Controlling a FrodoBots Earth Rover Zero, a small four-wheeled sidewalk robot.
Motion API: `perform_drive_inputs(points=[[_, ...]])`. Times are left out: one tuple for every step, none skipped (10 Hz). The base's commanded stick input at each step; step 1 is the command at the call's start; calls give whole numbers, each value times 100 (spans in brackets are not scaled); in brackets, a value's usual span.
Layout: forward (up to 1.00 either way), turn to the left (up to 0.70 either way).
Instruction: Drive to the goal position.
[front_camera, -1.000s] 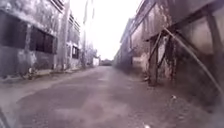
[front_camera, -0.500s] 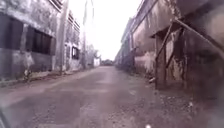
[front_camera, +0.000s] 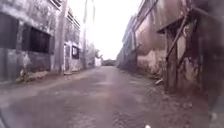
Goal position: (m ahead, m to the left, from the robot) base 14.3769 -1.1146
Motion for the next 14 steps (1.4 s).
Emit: perform_drive_inputs(points=[[70,0],[70,13],[70,31],[70,35],[70,35],[70,24],[70,12],[70,-2],[70,-2],[70,0],[70,0],[70,0],[70,0],[70,0]])
